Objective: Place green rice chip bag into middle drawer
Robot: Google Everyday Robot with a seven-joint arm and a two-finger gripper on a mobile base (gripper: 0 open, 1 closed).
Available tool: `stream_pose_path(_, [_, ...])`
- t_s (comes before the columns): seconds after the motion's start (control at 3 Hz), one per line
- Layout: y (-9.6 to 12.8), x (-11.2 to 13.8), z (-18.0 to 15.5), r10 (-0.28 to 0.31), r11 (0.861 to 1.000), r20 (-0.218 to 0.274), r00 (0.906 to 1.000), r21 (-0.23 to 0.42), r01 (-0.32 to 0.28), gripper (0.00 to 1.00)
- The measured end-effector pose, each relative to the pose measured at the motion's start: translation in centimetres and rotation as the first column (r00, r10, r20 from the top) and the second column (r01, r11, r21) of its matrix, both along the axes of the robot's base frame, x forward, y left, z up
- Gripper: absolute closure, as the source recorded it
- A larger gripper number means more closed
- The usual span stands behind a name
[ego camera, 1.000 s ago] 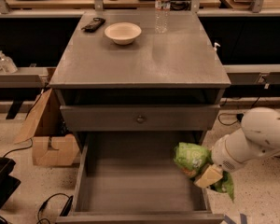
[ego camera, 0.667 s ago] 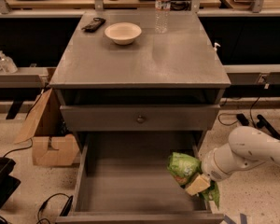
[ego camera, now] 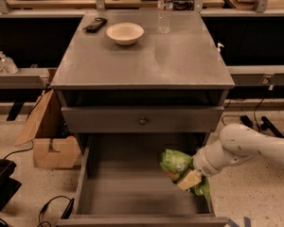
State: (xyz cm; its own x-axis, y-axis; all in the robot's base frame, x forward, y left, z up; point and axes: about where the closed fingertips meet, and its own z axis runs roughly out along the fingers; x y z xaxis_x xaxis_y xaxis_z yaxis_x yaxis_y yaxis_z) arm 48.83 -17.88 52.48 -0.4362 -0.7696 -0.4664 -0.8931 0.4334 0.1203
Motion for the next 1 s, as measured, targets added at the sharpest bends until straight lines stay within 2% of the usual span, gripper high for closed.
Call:
stream_pose_path(0.33, [3.8, 4.8, -1.4, 0.015, 0.997, 0.015, 0.9998, 0.081, -0.016, 1.0])
stream_pose_path(0.67, [6.9, 8.6, -2.6, -0.013, 0.994, 0.04, 0.9991, 0.113, 0.009, 1.0])
stream_pose_path(1.0, [7.5, 7.0, -3.7, -0.082, 0.989, 0.058, 0.9949, 0.126, 0.074, 1.0])
